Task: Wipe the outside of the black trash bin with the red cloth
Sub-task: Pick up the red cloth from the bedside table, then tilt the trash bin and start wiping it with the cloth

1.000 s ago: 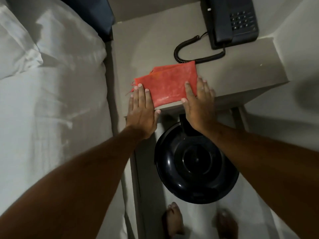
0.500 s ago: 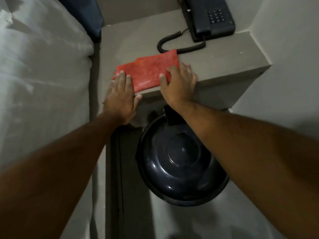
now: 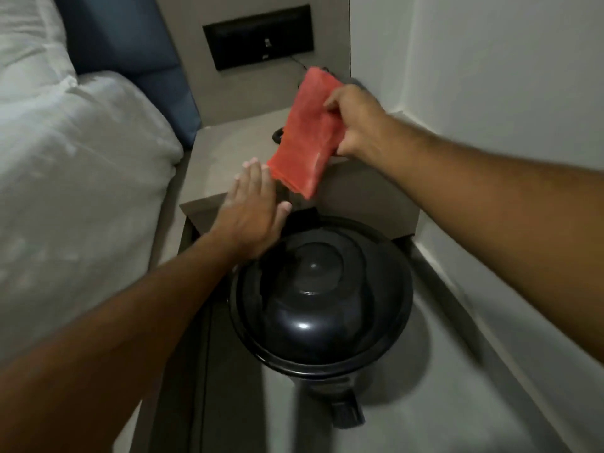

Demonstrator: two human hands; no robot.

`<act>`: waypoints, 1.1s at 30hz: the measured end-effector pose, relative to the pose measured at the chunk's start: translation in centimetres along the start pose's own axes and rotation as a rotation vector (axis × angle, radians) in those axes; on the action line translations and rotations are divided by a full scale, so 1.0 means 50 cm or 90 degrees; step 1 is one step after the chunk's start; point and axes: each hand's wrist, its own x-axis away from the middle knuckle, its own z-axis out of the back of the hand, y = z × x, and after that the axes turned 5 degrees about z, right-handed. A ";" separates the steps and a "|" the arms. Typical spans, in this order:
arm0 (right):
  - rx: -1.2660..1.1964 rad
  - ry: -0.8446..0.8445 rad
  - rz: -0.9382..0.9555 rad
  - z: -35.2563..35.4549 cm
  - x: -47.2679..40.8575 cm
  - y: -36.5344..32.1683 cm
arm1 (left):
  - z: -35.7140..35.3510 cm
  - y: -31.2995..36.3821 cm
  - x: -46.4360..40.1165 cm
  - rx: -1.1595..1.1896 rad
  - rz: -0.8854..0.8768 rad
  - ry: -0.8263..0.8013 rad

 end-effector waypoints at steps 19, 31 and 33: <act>-0.449 0.394 -0.059 0.469 0.433 0.269 | -0.009 0.235 0.214 0.087 -0.089 -0.162; 0.280 0.211 0.025 0.318 0.420 0.377 | 0.024 0.076 0.214 0.503 0.001 -0.170; 0.424 0.205 -0.001 0.308 0.378 0.392 | 0.021 0.063 0.217 0.500 -0.018 -0.170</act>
